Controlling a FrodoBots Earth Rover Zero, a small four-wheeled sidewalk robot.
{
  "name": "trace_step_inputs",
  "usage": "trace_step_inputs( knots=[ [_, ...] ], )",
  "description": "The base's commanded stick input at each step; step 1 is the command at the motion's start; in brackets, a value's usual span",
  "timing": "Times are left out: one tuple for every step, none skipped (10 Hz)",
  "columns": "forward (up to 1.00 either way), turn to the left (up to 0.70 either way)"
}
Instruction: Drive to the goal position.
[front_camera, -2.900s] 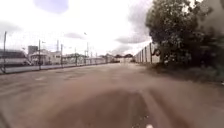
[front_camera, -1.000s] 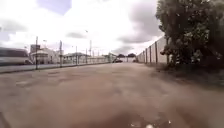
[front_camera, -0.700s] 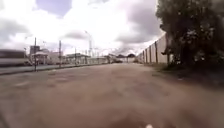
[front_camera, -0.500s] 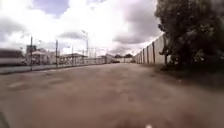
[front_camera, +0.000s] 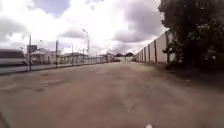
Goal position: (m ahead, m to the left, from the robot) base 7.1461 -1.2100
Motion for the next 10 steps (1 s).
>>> trace_step_inputs(
  knots=[
    [0.5, -0.01],
    [0.5, -0.01],
    [0.5, -0.01],
    [0.5, -0.01],
    [0.5, -0.01],
    [0.5, -0.17],
    [0.5, -0.45],
    [0.5, -0.51],
    [0.5, -0.51],
    [0.5, -0.51]
  ],
)
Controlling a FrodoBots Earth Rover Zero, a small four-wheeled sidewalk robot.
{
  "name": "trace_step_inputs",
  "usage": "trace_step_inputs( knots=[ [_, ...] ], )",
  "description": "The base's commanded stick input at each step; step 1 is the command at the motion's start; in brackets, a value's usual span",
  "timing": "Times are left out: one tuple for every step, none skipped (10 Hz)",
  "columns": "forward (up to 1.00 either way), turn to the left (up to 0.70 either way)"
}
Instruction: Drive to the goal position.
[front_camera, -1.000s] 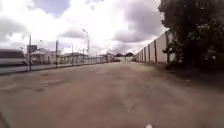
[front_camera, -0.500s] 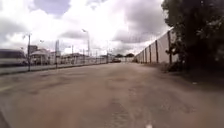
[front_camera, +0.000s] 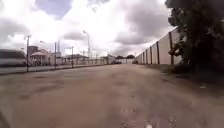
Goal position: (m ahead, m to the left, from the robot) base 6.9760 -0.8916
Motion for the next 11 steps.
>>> trace_step_inputs(
  knots=[
    [0.5, -0.51],
    [0.5, -0.26],
    [0.5, -0.01],
    [0.5, -0.01],
    [0.5, -0.01],
    [0.5, -0.01],
    [0.5, -0.01],
    [0.5, -0.01],
    [0.5, -0.01],
    [0.5, -0.01],
    [0.5, -0.01]
  ],
)
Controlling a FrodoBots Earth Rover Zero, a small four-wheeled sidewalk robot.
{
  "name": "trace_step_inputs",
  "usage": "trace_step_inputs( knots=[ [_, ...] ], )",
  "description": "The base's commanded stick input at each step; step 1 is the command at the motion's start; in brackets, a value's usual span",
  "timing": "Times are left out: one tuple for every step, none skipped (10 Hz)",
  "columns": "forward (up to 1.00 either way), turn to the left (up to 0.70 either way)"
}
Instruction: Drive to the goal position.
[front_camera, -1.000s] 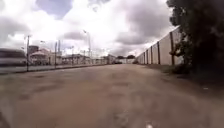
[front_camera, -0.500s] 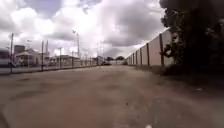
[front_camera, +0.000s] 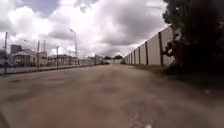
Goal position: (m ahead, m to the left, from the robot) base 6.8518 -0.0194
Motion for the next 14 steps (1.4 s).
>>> trace_step_inputs(
  knots=[
    [0.5, -0.01],
    [0.5, -0.01],
    [0.5, -0.01],
    [0.5, -0.01],
    [0.5, -0.01],
    [0.5, -0.01],
    [0.5, -0.01],
    [0.5, -0.01],
    [0.5, -0.01],
    [0.5, -0.01],
    [0.5, -0.01],
    [0.5, -0.01],
    [0.5, -0.01],
    [0.5, -0.01]
  ],
)
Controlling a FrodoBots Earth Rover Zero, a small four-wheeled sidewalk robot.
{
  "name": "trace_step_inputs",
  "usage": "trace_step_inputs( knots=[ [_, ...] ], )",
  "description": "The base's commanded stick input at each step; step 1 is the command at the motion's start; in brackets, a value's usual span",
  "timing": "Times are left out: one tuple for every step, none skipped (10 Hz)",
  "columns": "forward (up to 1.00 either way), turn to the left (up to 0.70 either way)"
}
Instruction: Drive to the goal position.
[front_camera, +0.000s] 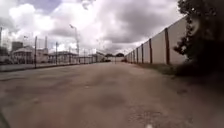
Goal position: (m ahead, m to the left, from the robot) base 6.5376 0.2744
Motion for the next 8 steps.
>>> trace_step_inputs(
  knots=[
    [0.5, -0.01],
    [0.5, -0.01],
    [0.5, -0.01],
    [0.5, -0.01],
    [0.5, -0.01],
    [0.5, -0.01],
    [0.5, -0.51],
    [0.5, -0.51]
  ],
)
